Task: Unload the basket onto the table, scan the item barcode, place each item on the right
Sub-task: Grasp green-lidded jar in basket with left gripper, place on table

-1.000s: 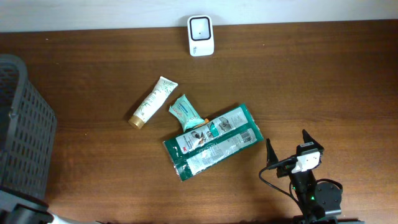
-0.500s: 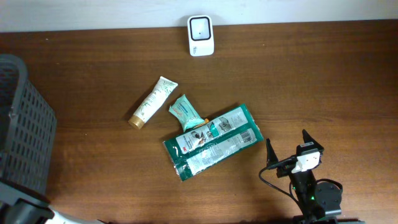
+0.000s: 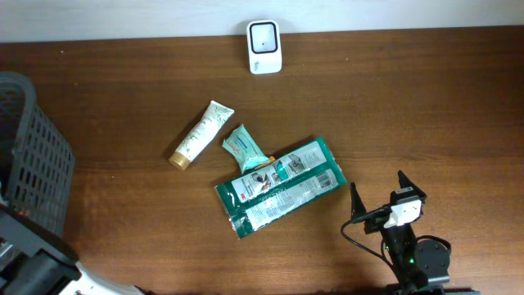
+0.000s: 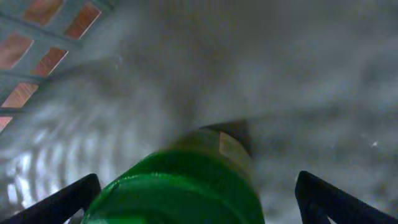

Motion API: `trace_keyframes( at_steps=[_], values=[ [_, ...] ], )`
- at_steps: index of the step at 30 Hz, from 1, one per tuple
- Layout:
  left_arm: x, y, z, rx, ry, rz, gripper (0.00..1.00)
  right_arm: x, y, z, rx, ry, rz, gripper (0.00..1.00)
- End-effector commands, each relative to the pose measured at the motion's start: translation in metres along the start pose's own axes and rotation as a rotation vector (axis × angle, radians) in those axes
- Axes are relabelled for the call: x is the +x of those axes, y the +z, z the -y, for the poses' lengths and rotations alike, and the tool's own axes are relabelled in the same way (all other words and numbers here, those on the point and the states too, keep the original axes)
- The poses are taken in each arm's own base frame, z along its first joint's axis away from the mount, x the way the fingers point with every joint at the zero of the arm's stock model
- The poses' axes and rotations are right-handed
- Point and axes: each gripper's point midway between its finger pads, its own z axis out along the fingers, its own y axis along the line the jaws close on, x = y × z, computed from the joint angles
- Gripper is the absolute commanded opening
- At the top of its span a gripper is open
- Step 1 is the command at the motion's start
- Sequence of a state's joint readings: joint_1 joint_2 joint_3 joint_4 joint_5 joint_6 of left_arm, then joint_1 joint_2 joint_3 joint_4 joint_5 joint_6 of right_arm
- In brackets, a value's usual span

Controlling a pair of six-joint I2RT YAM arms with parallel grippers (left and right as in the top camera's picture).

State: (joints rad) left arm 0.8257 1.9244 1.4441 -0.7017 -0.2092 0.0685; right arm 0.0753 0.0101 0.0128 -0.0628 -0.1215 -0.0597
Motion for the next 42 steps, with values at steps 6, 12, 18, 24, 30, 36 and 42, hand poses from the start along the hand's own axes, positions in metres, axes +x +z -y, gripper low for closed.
trace_keyframes(
  at_steps=[6,12,18,24,30,36,42],
  values=[
    [0.003,0.003,0.003,0.017,0.020,-0.031,0.64,0.002,0.000,0.001,0.005,-0.003,-0.001,0.98],
    [-0.069,-0.132,-0.028,0.018,-0.110,0.323,0.61,0.002,0.000,0.001,0.005,-0.003,-0.001,0.98],
    [-0.079,-0.348,0.003,0.483,-0.196,0.782,0.61,0.002,0.000,0.001,0.005,-0.003,-0.001,0.98],
    [0.012,-0.423,0.153,0.952,0.203,0.651,0.63,0.002,0.000,0.001,0.005,-0.003,-0.001,0.99],
    [0.112,-0.394,0.310,0.921,0.627,0.396,0.62,0.002,0.000,0.001,0.005,-0.003,-0.001,0.98],
    [0.204,-0.328,0.463,0.893,0.899,0.278,0.64,0.002,0.000,0.001,0.005,-0.003,-0.001,0.98],
    [0.285,-0.231,0.529,0.801,1.047,0.131,0.64,0.002,0.000,0.001,0.005,-0.003,-0.001,0.98]
  ],
)
